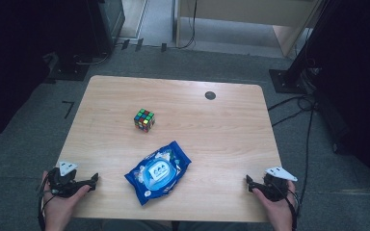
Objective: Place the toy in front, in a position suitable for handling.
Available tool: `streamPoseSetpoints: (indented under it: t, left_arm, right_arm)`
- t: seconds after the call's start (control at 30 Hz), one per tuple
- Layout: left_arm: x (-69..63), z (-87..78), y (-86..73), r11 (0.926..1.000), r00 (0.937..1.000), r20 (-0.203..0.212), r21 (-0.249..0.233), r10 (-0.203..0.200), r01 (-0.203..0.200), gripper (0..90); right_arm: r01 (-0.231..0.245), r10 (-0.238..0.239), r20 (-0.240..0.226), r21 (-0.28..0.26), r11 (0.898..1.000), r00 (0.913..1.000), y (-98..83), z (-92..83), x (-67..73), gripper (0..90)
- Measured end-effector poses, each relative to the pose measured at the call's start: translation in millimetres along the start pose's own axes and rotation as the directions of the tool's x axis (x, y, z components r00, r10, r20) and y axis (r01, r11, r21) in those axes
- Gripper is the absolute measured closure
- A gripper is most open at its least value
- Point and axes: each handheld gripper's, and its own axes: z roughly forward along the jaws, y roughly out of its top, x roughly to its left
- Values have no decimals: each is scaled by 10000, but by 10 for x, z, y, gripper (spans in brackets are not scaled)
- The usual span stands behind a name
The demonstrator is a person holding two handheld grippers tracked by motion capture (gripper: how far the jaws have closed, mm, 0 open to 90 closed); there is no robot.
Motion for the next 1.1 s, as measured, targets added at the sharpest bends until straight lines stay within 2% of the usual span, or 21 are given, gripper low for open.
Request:
streamPoseSetpoints:
  t: [0.13,0.17,0.2,0.23,0.27,0.3,0.43,0.47,0.5,0.53,0.67,0.73,0.8,0.83,0.87,0.9,0.93,0.97,1.07,1.1]
  left_arm:
    - [-16,-22,20,9998,9999,54,-165,-110,111,0]
    - [-48,-32,41,9997,9999,139,-234,-97,100,0]
    - [-48,-32,41,9997,9999,139,-234,-97,100,0]
    - [-95,-45,65,9994,9998,202,-339,-22,29,0]
    - [-95,-45,65,9994,9998,202,-339,-22,29,0]
    - [-124,-58,83,9990,9993,375,-436,-5,21,0]
    - [-240,-94,128,9968,9961,880,-794,107,-37,0]
    - [-284,-103,139,9956,9948,999,-928,199,-106,7]
    - [-339,-111,151,9936,9941,1031,-1109,349,-233,63]
    - [-367,-114,161,9927,9927,1123,-1167,441,-309,63]
    - [-514,-114,212,9896,9817,1737,-1331,780,-551,64]
    - [-580,-120,229,9875,9759,1961,-1421,960,-686,91]
    - [-637,-126,236,9845,9644,2346,-1523,1217,-872,142]
    - [-687,-122,235,9821,9542,2598,-1518,1486,-1116,159]
    - [-687,-122,235,9821,9542,2598,-1518,1486,-1116,183]
    - [-717,-120,230,9796,9496,2667,-1572,1644,-1255,183]
    - [-770,-118,222,9756,9381,2908,-1659,1880,-1441,227]
    - [-770,-118,222,9756,9381,2908,-1659,1880,-1441,238]
    - [-849,-113,223,9687,9188,3248,-1772,2242,-1737,257]
    - [-875,-107,225,9686,9126,3408,-1786,2256,-1727,263]
  right_arm:
    - [76,-79,-137,-264,9996,9999,35,-52,80,224]
    - [104,-117,-299,-431,9990,9995,65,-85,176,271]
    - [104,-117,-299,-431,9990,9995,65,-85,176,271]
    - [80,-120,-650,-617,9981,9978,102,-106,286,327]
    - [80,-120,-650,-617,9981,9978,102,-106,286,327]
    - [84,-132,-779,-623,9980,9969,121,-107,350,354]
    - [304,-380,-1429,-549,9980,9890,190,-65,618,437]
    - [243,-319,-1634,-485,9985,9860,210,-47,685,452]
    - [276,-353,-2126,-388,9989,9765,258,-17,834,481]
    - [276,-353,-2126,-388,9989,9765,258,-17,834,481]
    - [577,-648,-2589,-349,9977,9637,370,41,1100,519]
    - [611,-695,-2888,-380,9974,9549,444,70,1239,528]
    - [664,-759,-3176,-405,9970,9452,505,96,1374,535]
    - [718,-809,-3451,-393,9966,9351,542,129,1495,537]
    - [718,-809,-3451,-393,9966,9351,542,129,1495,537]
    - [700,-775,-3650,-339,9970,9278,551,141,1550,544]
    - [696,-762,-3943,-310,9971,9158,553,163,1646,564]
    - [696,-762,-3943,-310,9971,9158,553,163,1646,564]
    - [543,-615,-4234,-291,9981,9039,543,171,1764,601]
    - [668,-753,-4161,-349,9972,9062,539,164,1819,612]
